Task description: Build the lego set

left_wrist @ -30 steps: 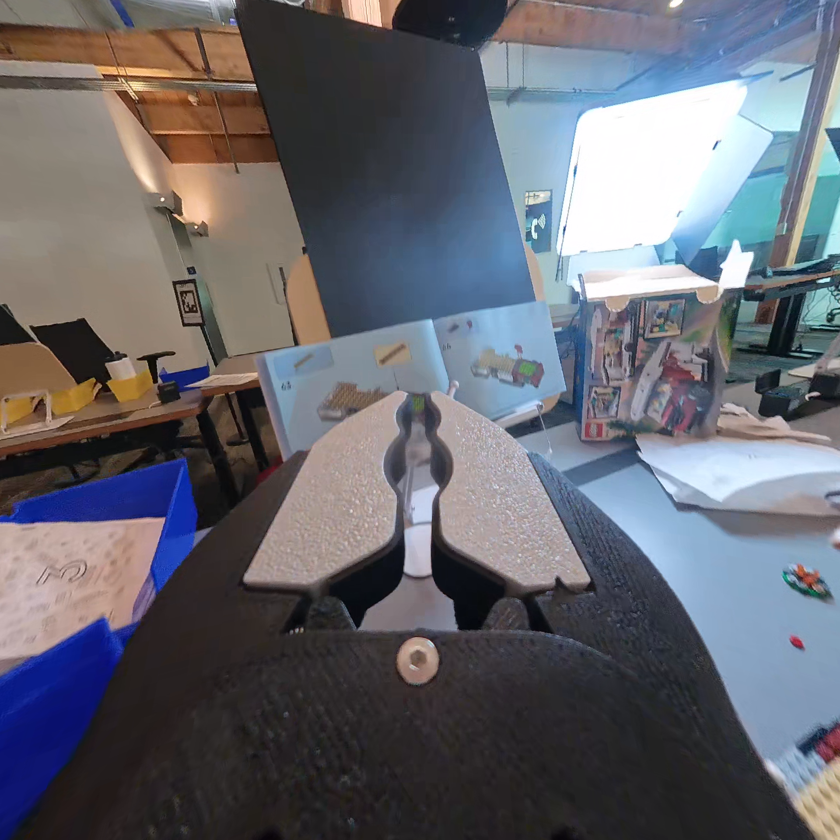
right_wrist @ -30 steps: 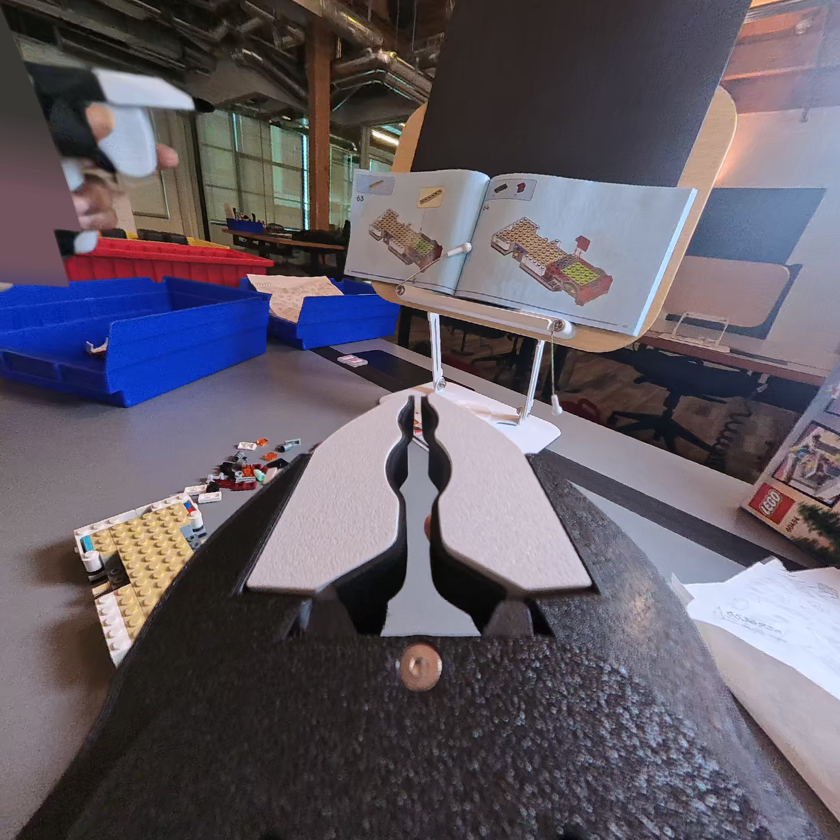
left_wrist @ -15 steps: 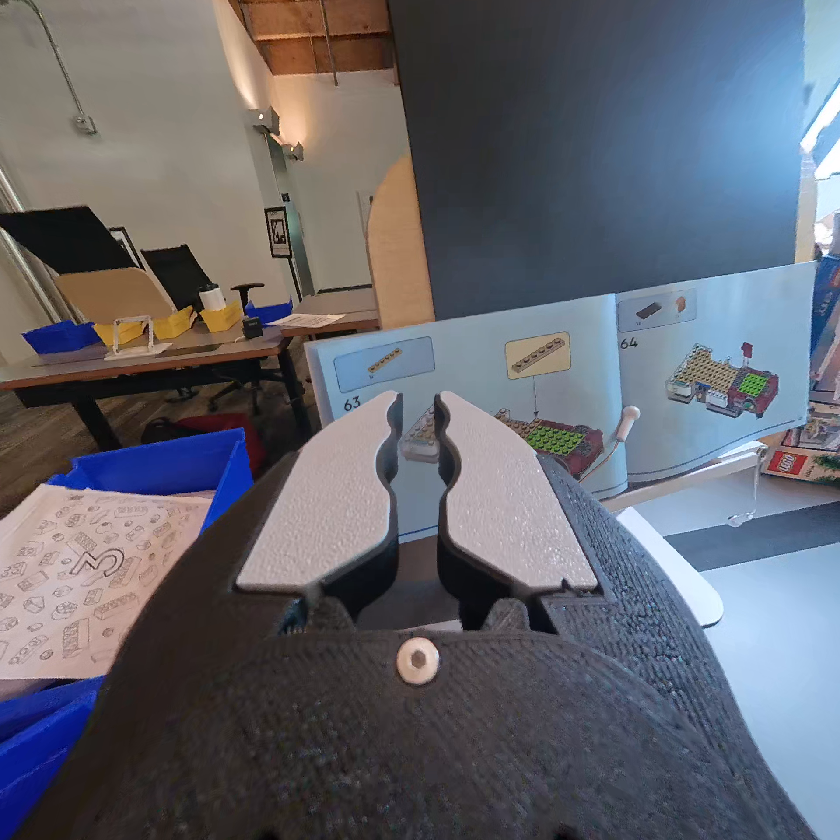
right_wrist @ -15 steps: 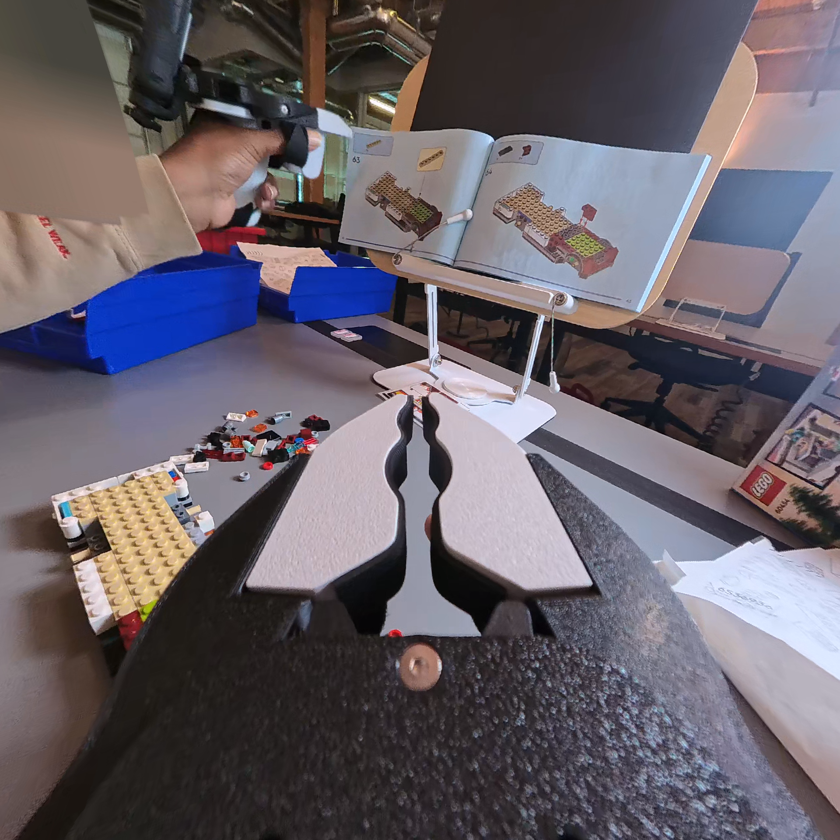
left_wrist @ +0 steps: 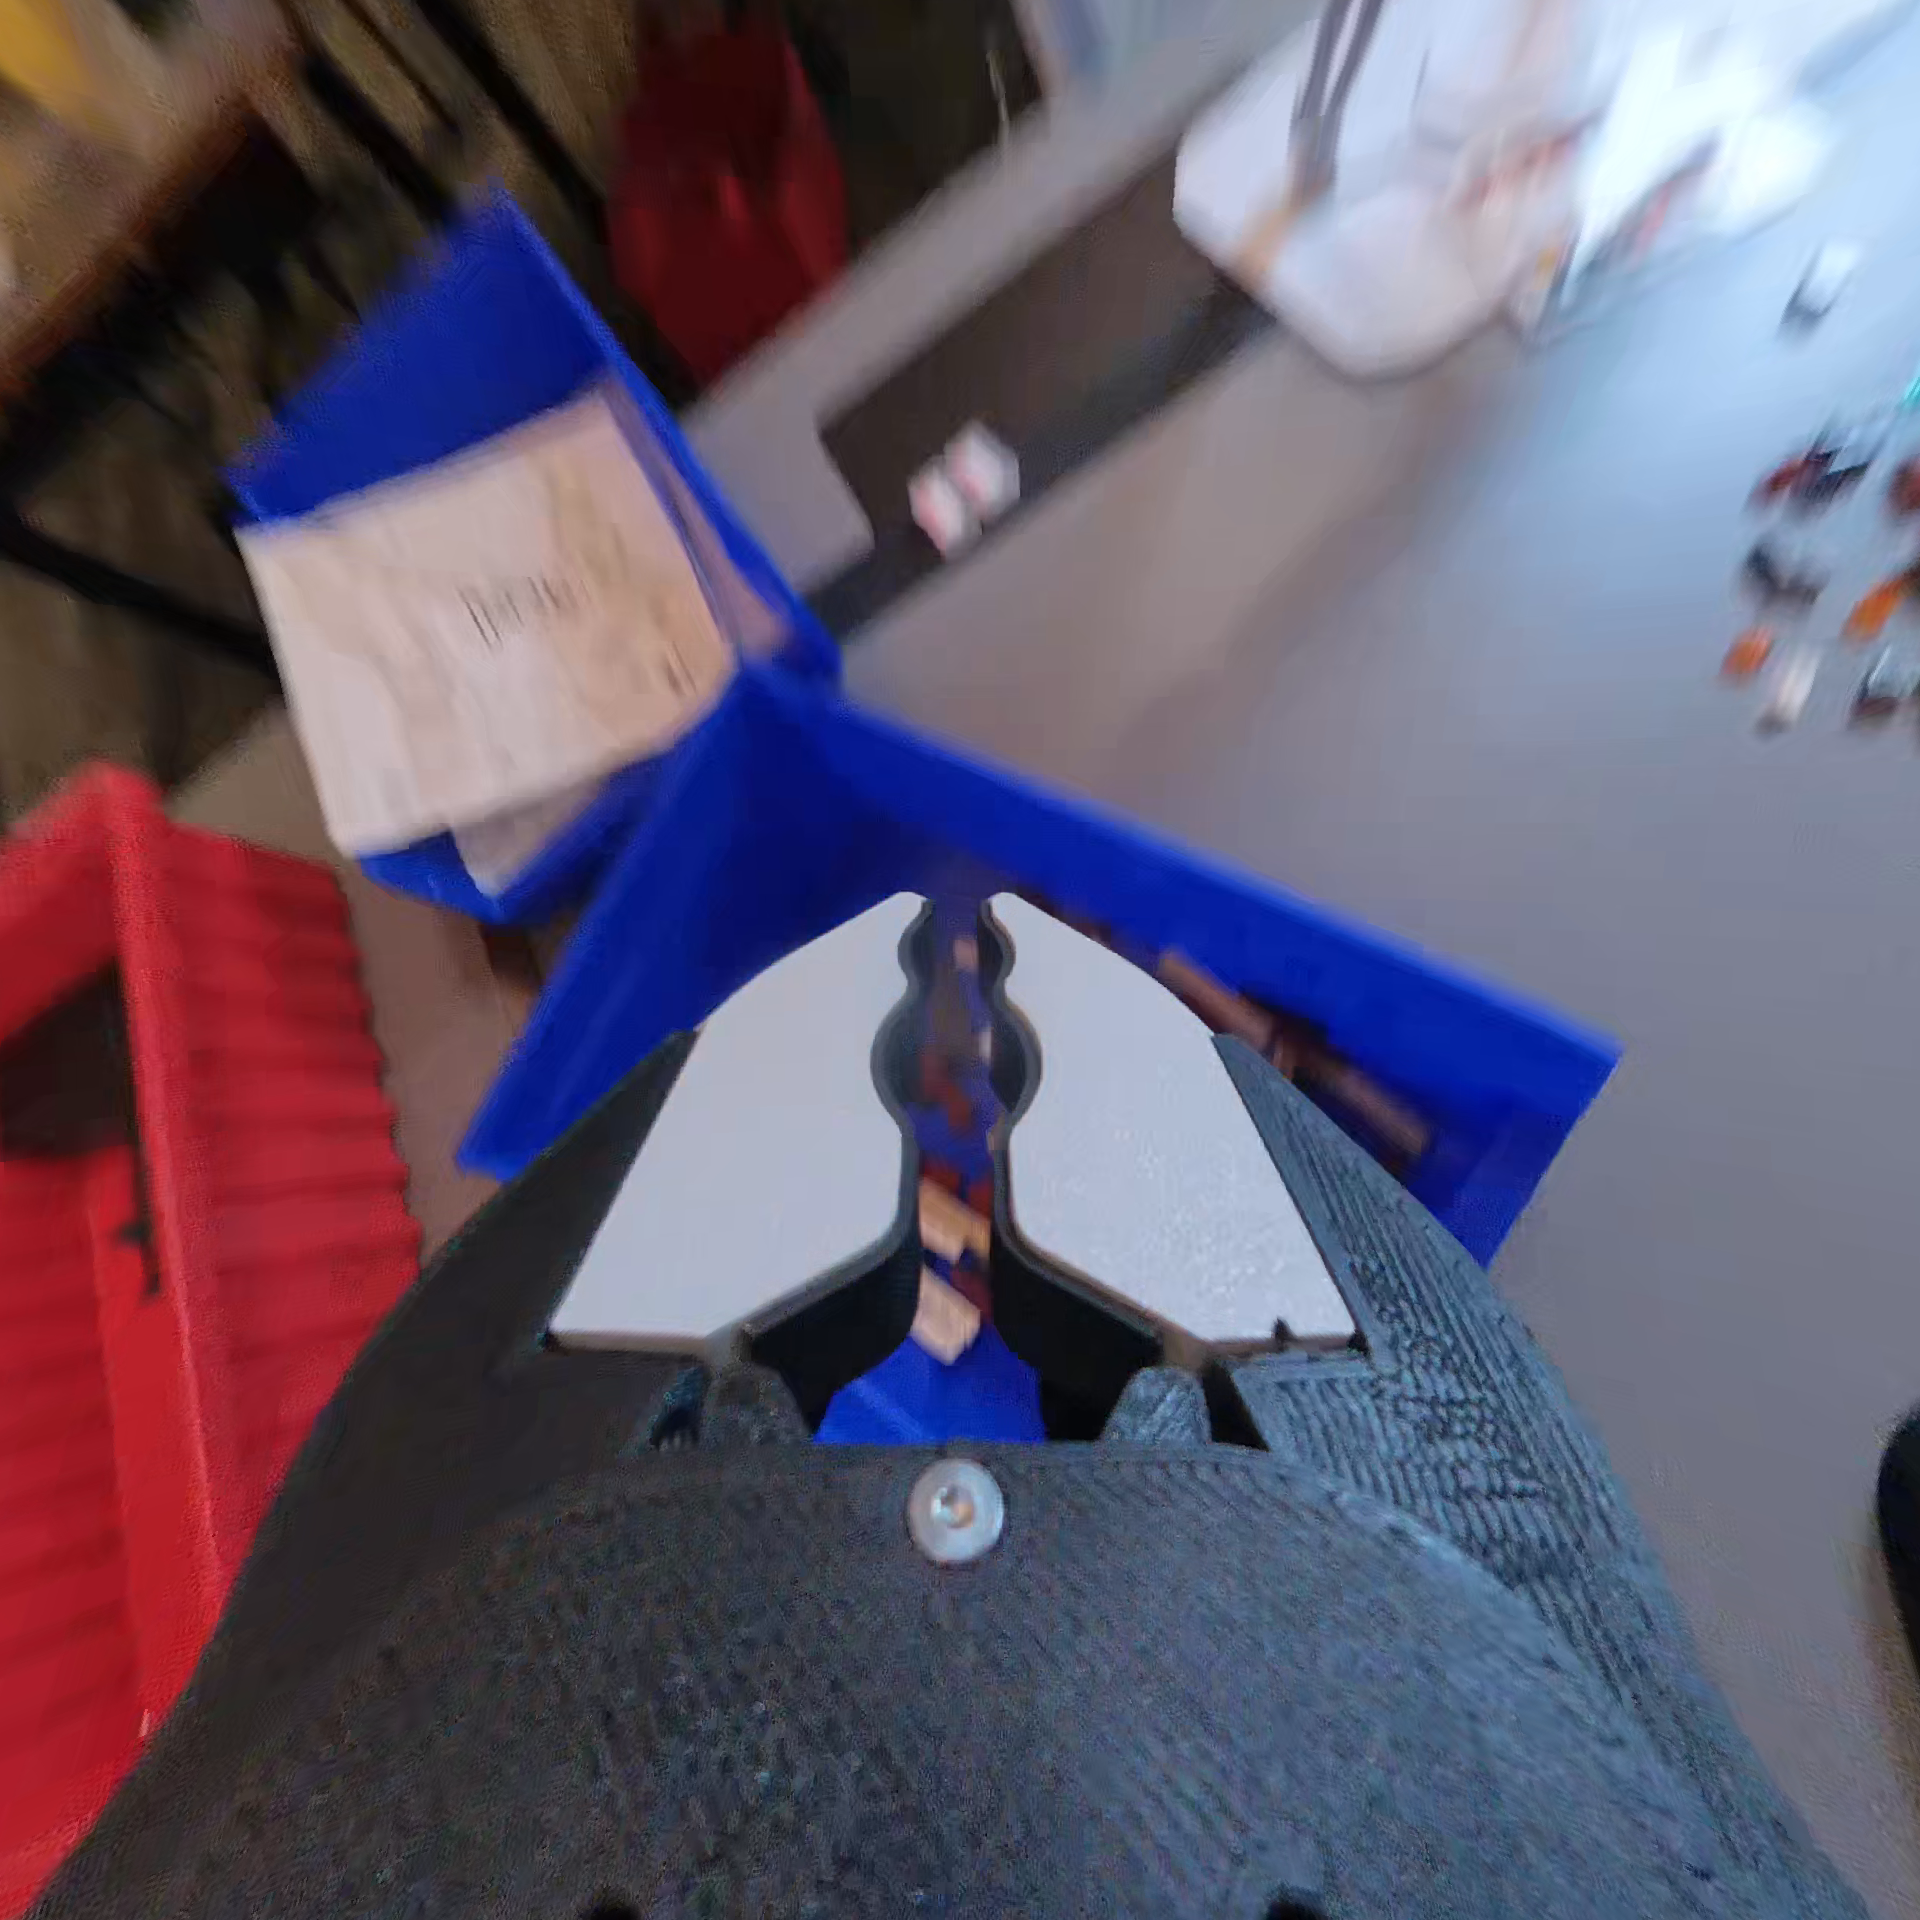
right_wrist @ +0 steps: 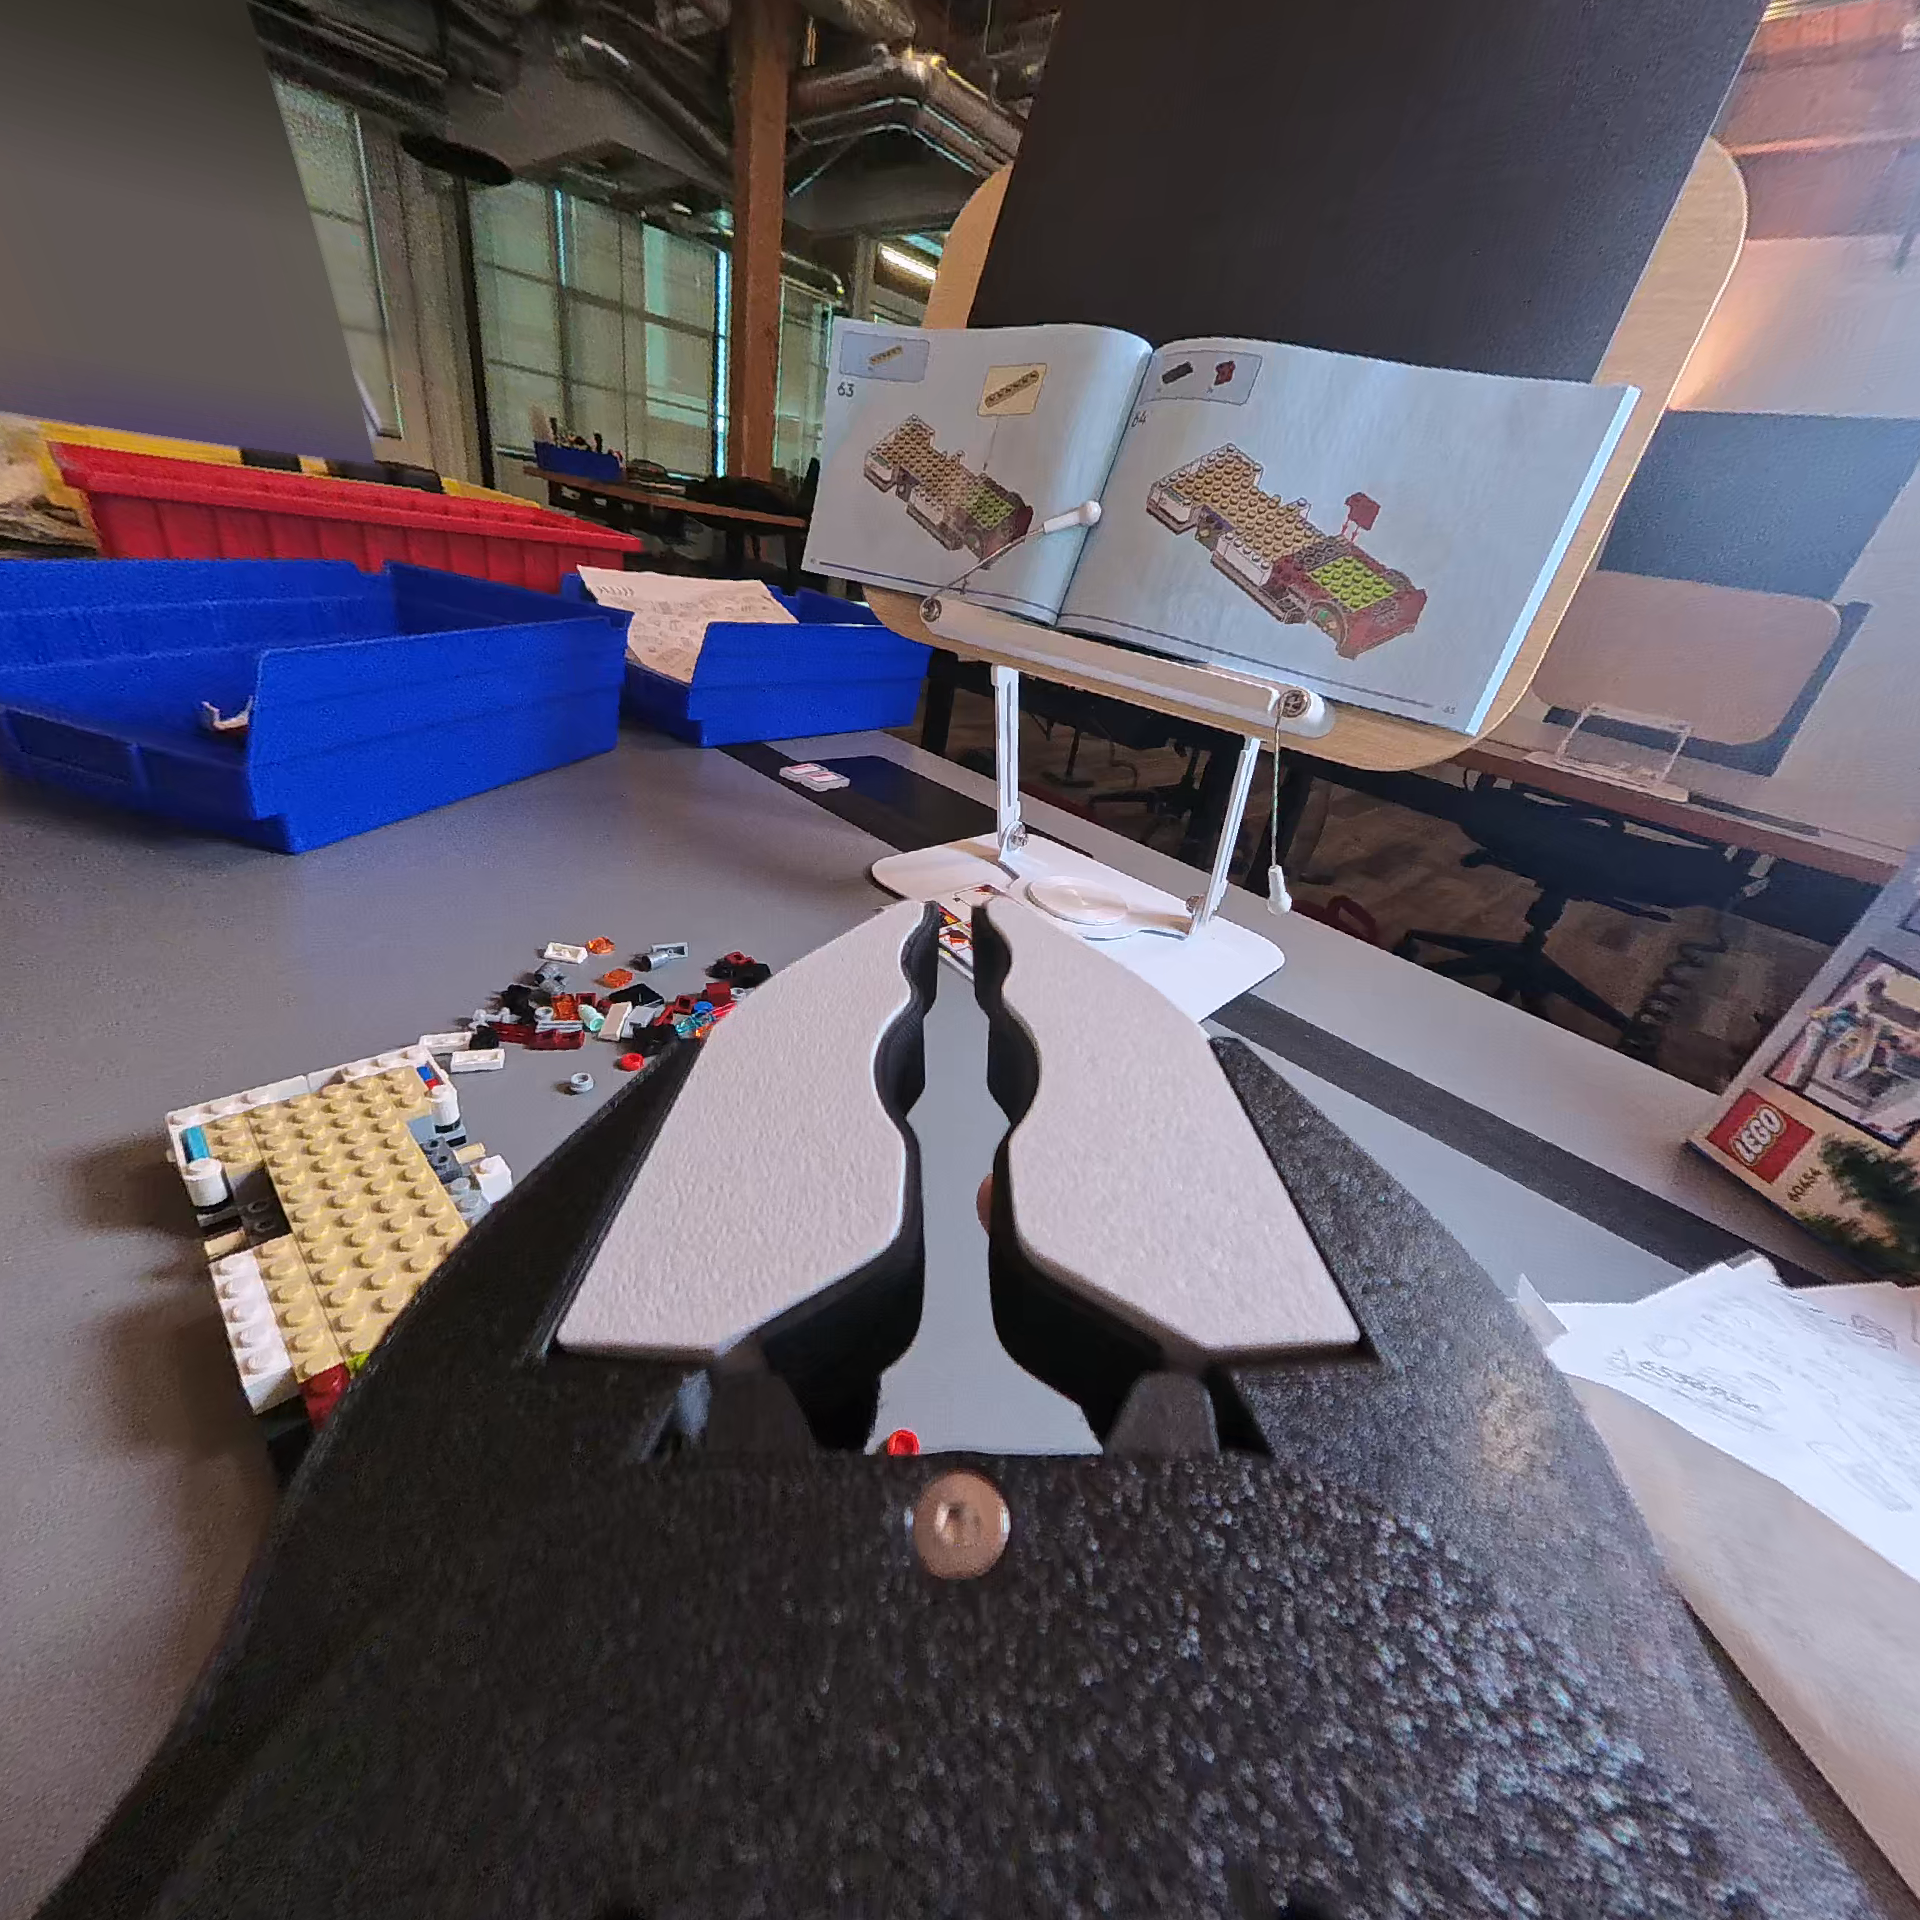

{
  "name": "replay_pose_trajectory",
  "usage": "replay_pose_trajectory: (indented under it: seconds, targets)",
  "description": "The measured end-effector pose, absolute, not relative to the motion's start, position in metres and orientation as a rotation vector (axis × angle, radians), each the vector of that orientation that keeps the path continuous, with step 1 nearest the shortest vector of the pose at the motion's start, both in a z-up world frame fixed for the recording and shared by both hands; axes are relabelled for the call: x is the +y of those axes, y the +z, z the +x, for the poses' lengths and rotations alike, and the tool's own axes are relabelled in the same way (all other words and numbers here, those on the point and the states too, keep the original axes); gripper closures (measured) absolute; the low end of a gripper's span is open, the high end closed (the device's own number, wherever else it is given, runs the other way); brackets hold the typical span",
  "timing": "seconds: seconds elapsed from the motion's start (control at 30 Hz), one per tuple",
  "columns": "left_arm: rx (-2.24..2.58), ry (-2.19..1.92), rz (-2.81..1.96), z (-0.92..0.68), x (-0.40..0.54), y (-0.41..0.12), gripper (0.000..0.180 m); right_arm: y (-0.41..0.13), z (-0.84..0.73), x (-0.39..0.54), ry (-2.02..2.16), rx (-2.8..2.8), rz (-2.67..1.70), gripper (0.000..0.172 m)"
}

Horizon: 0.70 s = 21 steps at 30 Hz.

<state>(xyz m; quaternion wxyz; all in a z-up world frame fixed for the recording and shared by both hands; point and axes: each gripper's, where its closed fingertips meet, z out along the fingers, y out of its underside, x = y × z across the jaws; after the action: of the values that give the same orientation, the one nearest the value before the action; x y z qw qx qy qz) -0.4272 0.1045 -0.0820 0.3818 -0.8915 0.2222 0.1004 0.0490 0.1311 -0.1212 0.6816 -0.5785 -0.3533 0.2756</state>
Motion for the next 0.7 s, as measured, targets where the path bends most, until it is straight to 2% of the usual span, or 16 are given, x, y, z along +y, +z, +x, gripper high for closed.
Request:
replay_pose_trajectory:
  seconds: [0.13, 0.23, 0.33, 0.53, 0.7]
  targets:
    - [0.734, 0.263, -2.736, -0.477, 0.060, -0.182, 0.161, -0.128, 0.043, 0.131, 0.614, -0.819, -1.312, 0.166]
    - [0.689, 0.256, -2.920, -0.496, 0.053, -0.219, 0.160, -0.132, 0.040, 0.130, 0.615, -0.839, -1.323, 0.166]
    - [0.416, 0.144, -3.072, -0.508, 0.053, -0.240, 0.156, -0.133, 0.039, 0.128, 0.610, -0.850, -1.324, 0.167]
    - [0.219, 0.082, -3.161, -0.522, 0.054, -0.257, 0.155, -0.134, 0.041, 0.130, 0.621, -0.851, -1.337, 0.167]
    - [0.185, 0.030, -3.186, -0.518, 0.052, -0.260, 0.166, -0.136, 0.042, 0.131, 0.639, -0.852, -1.349, 0.167]
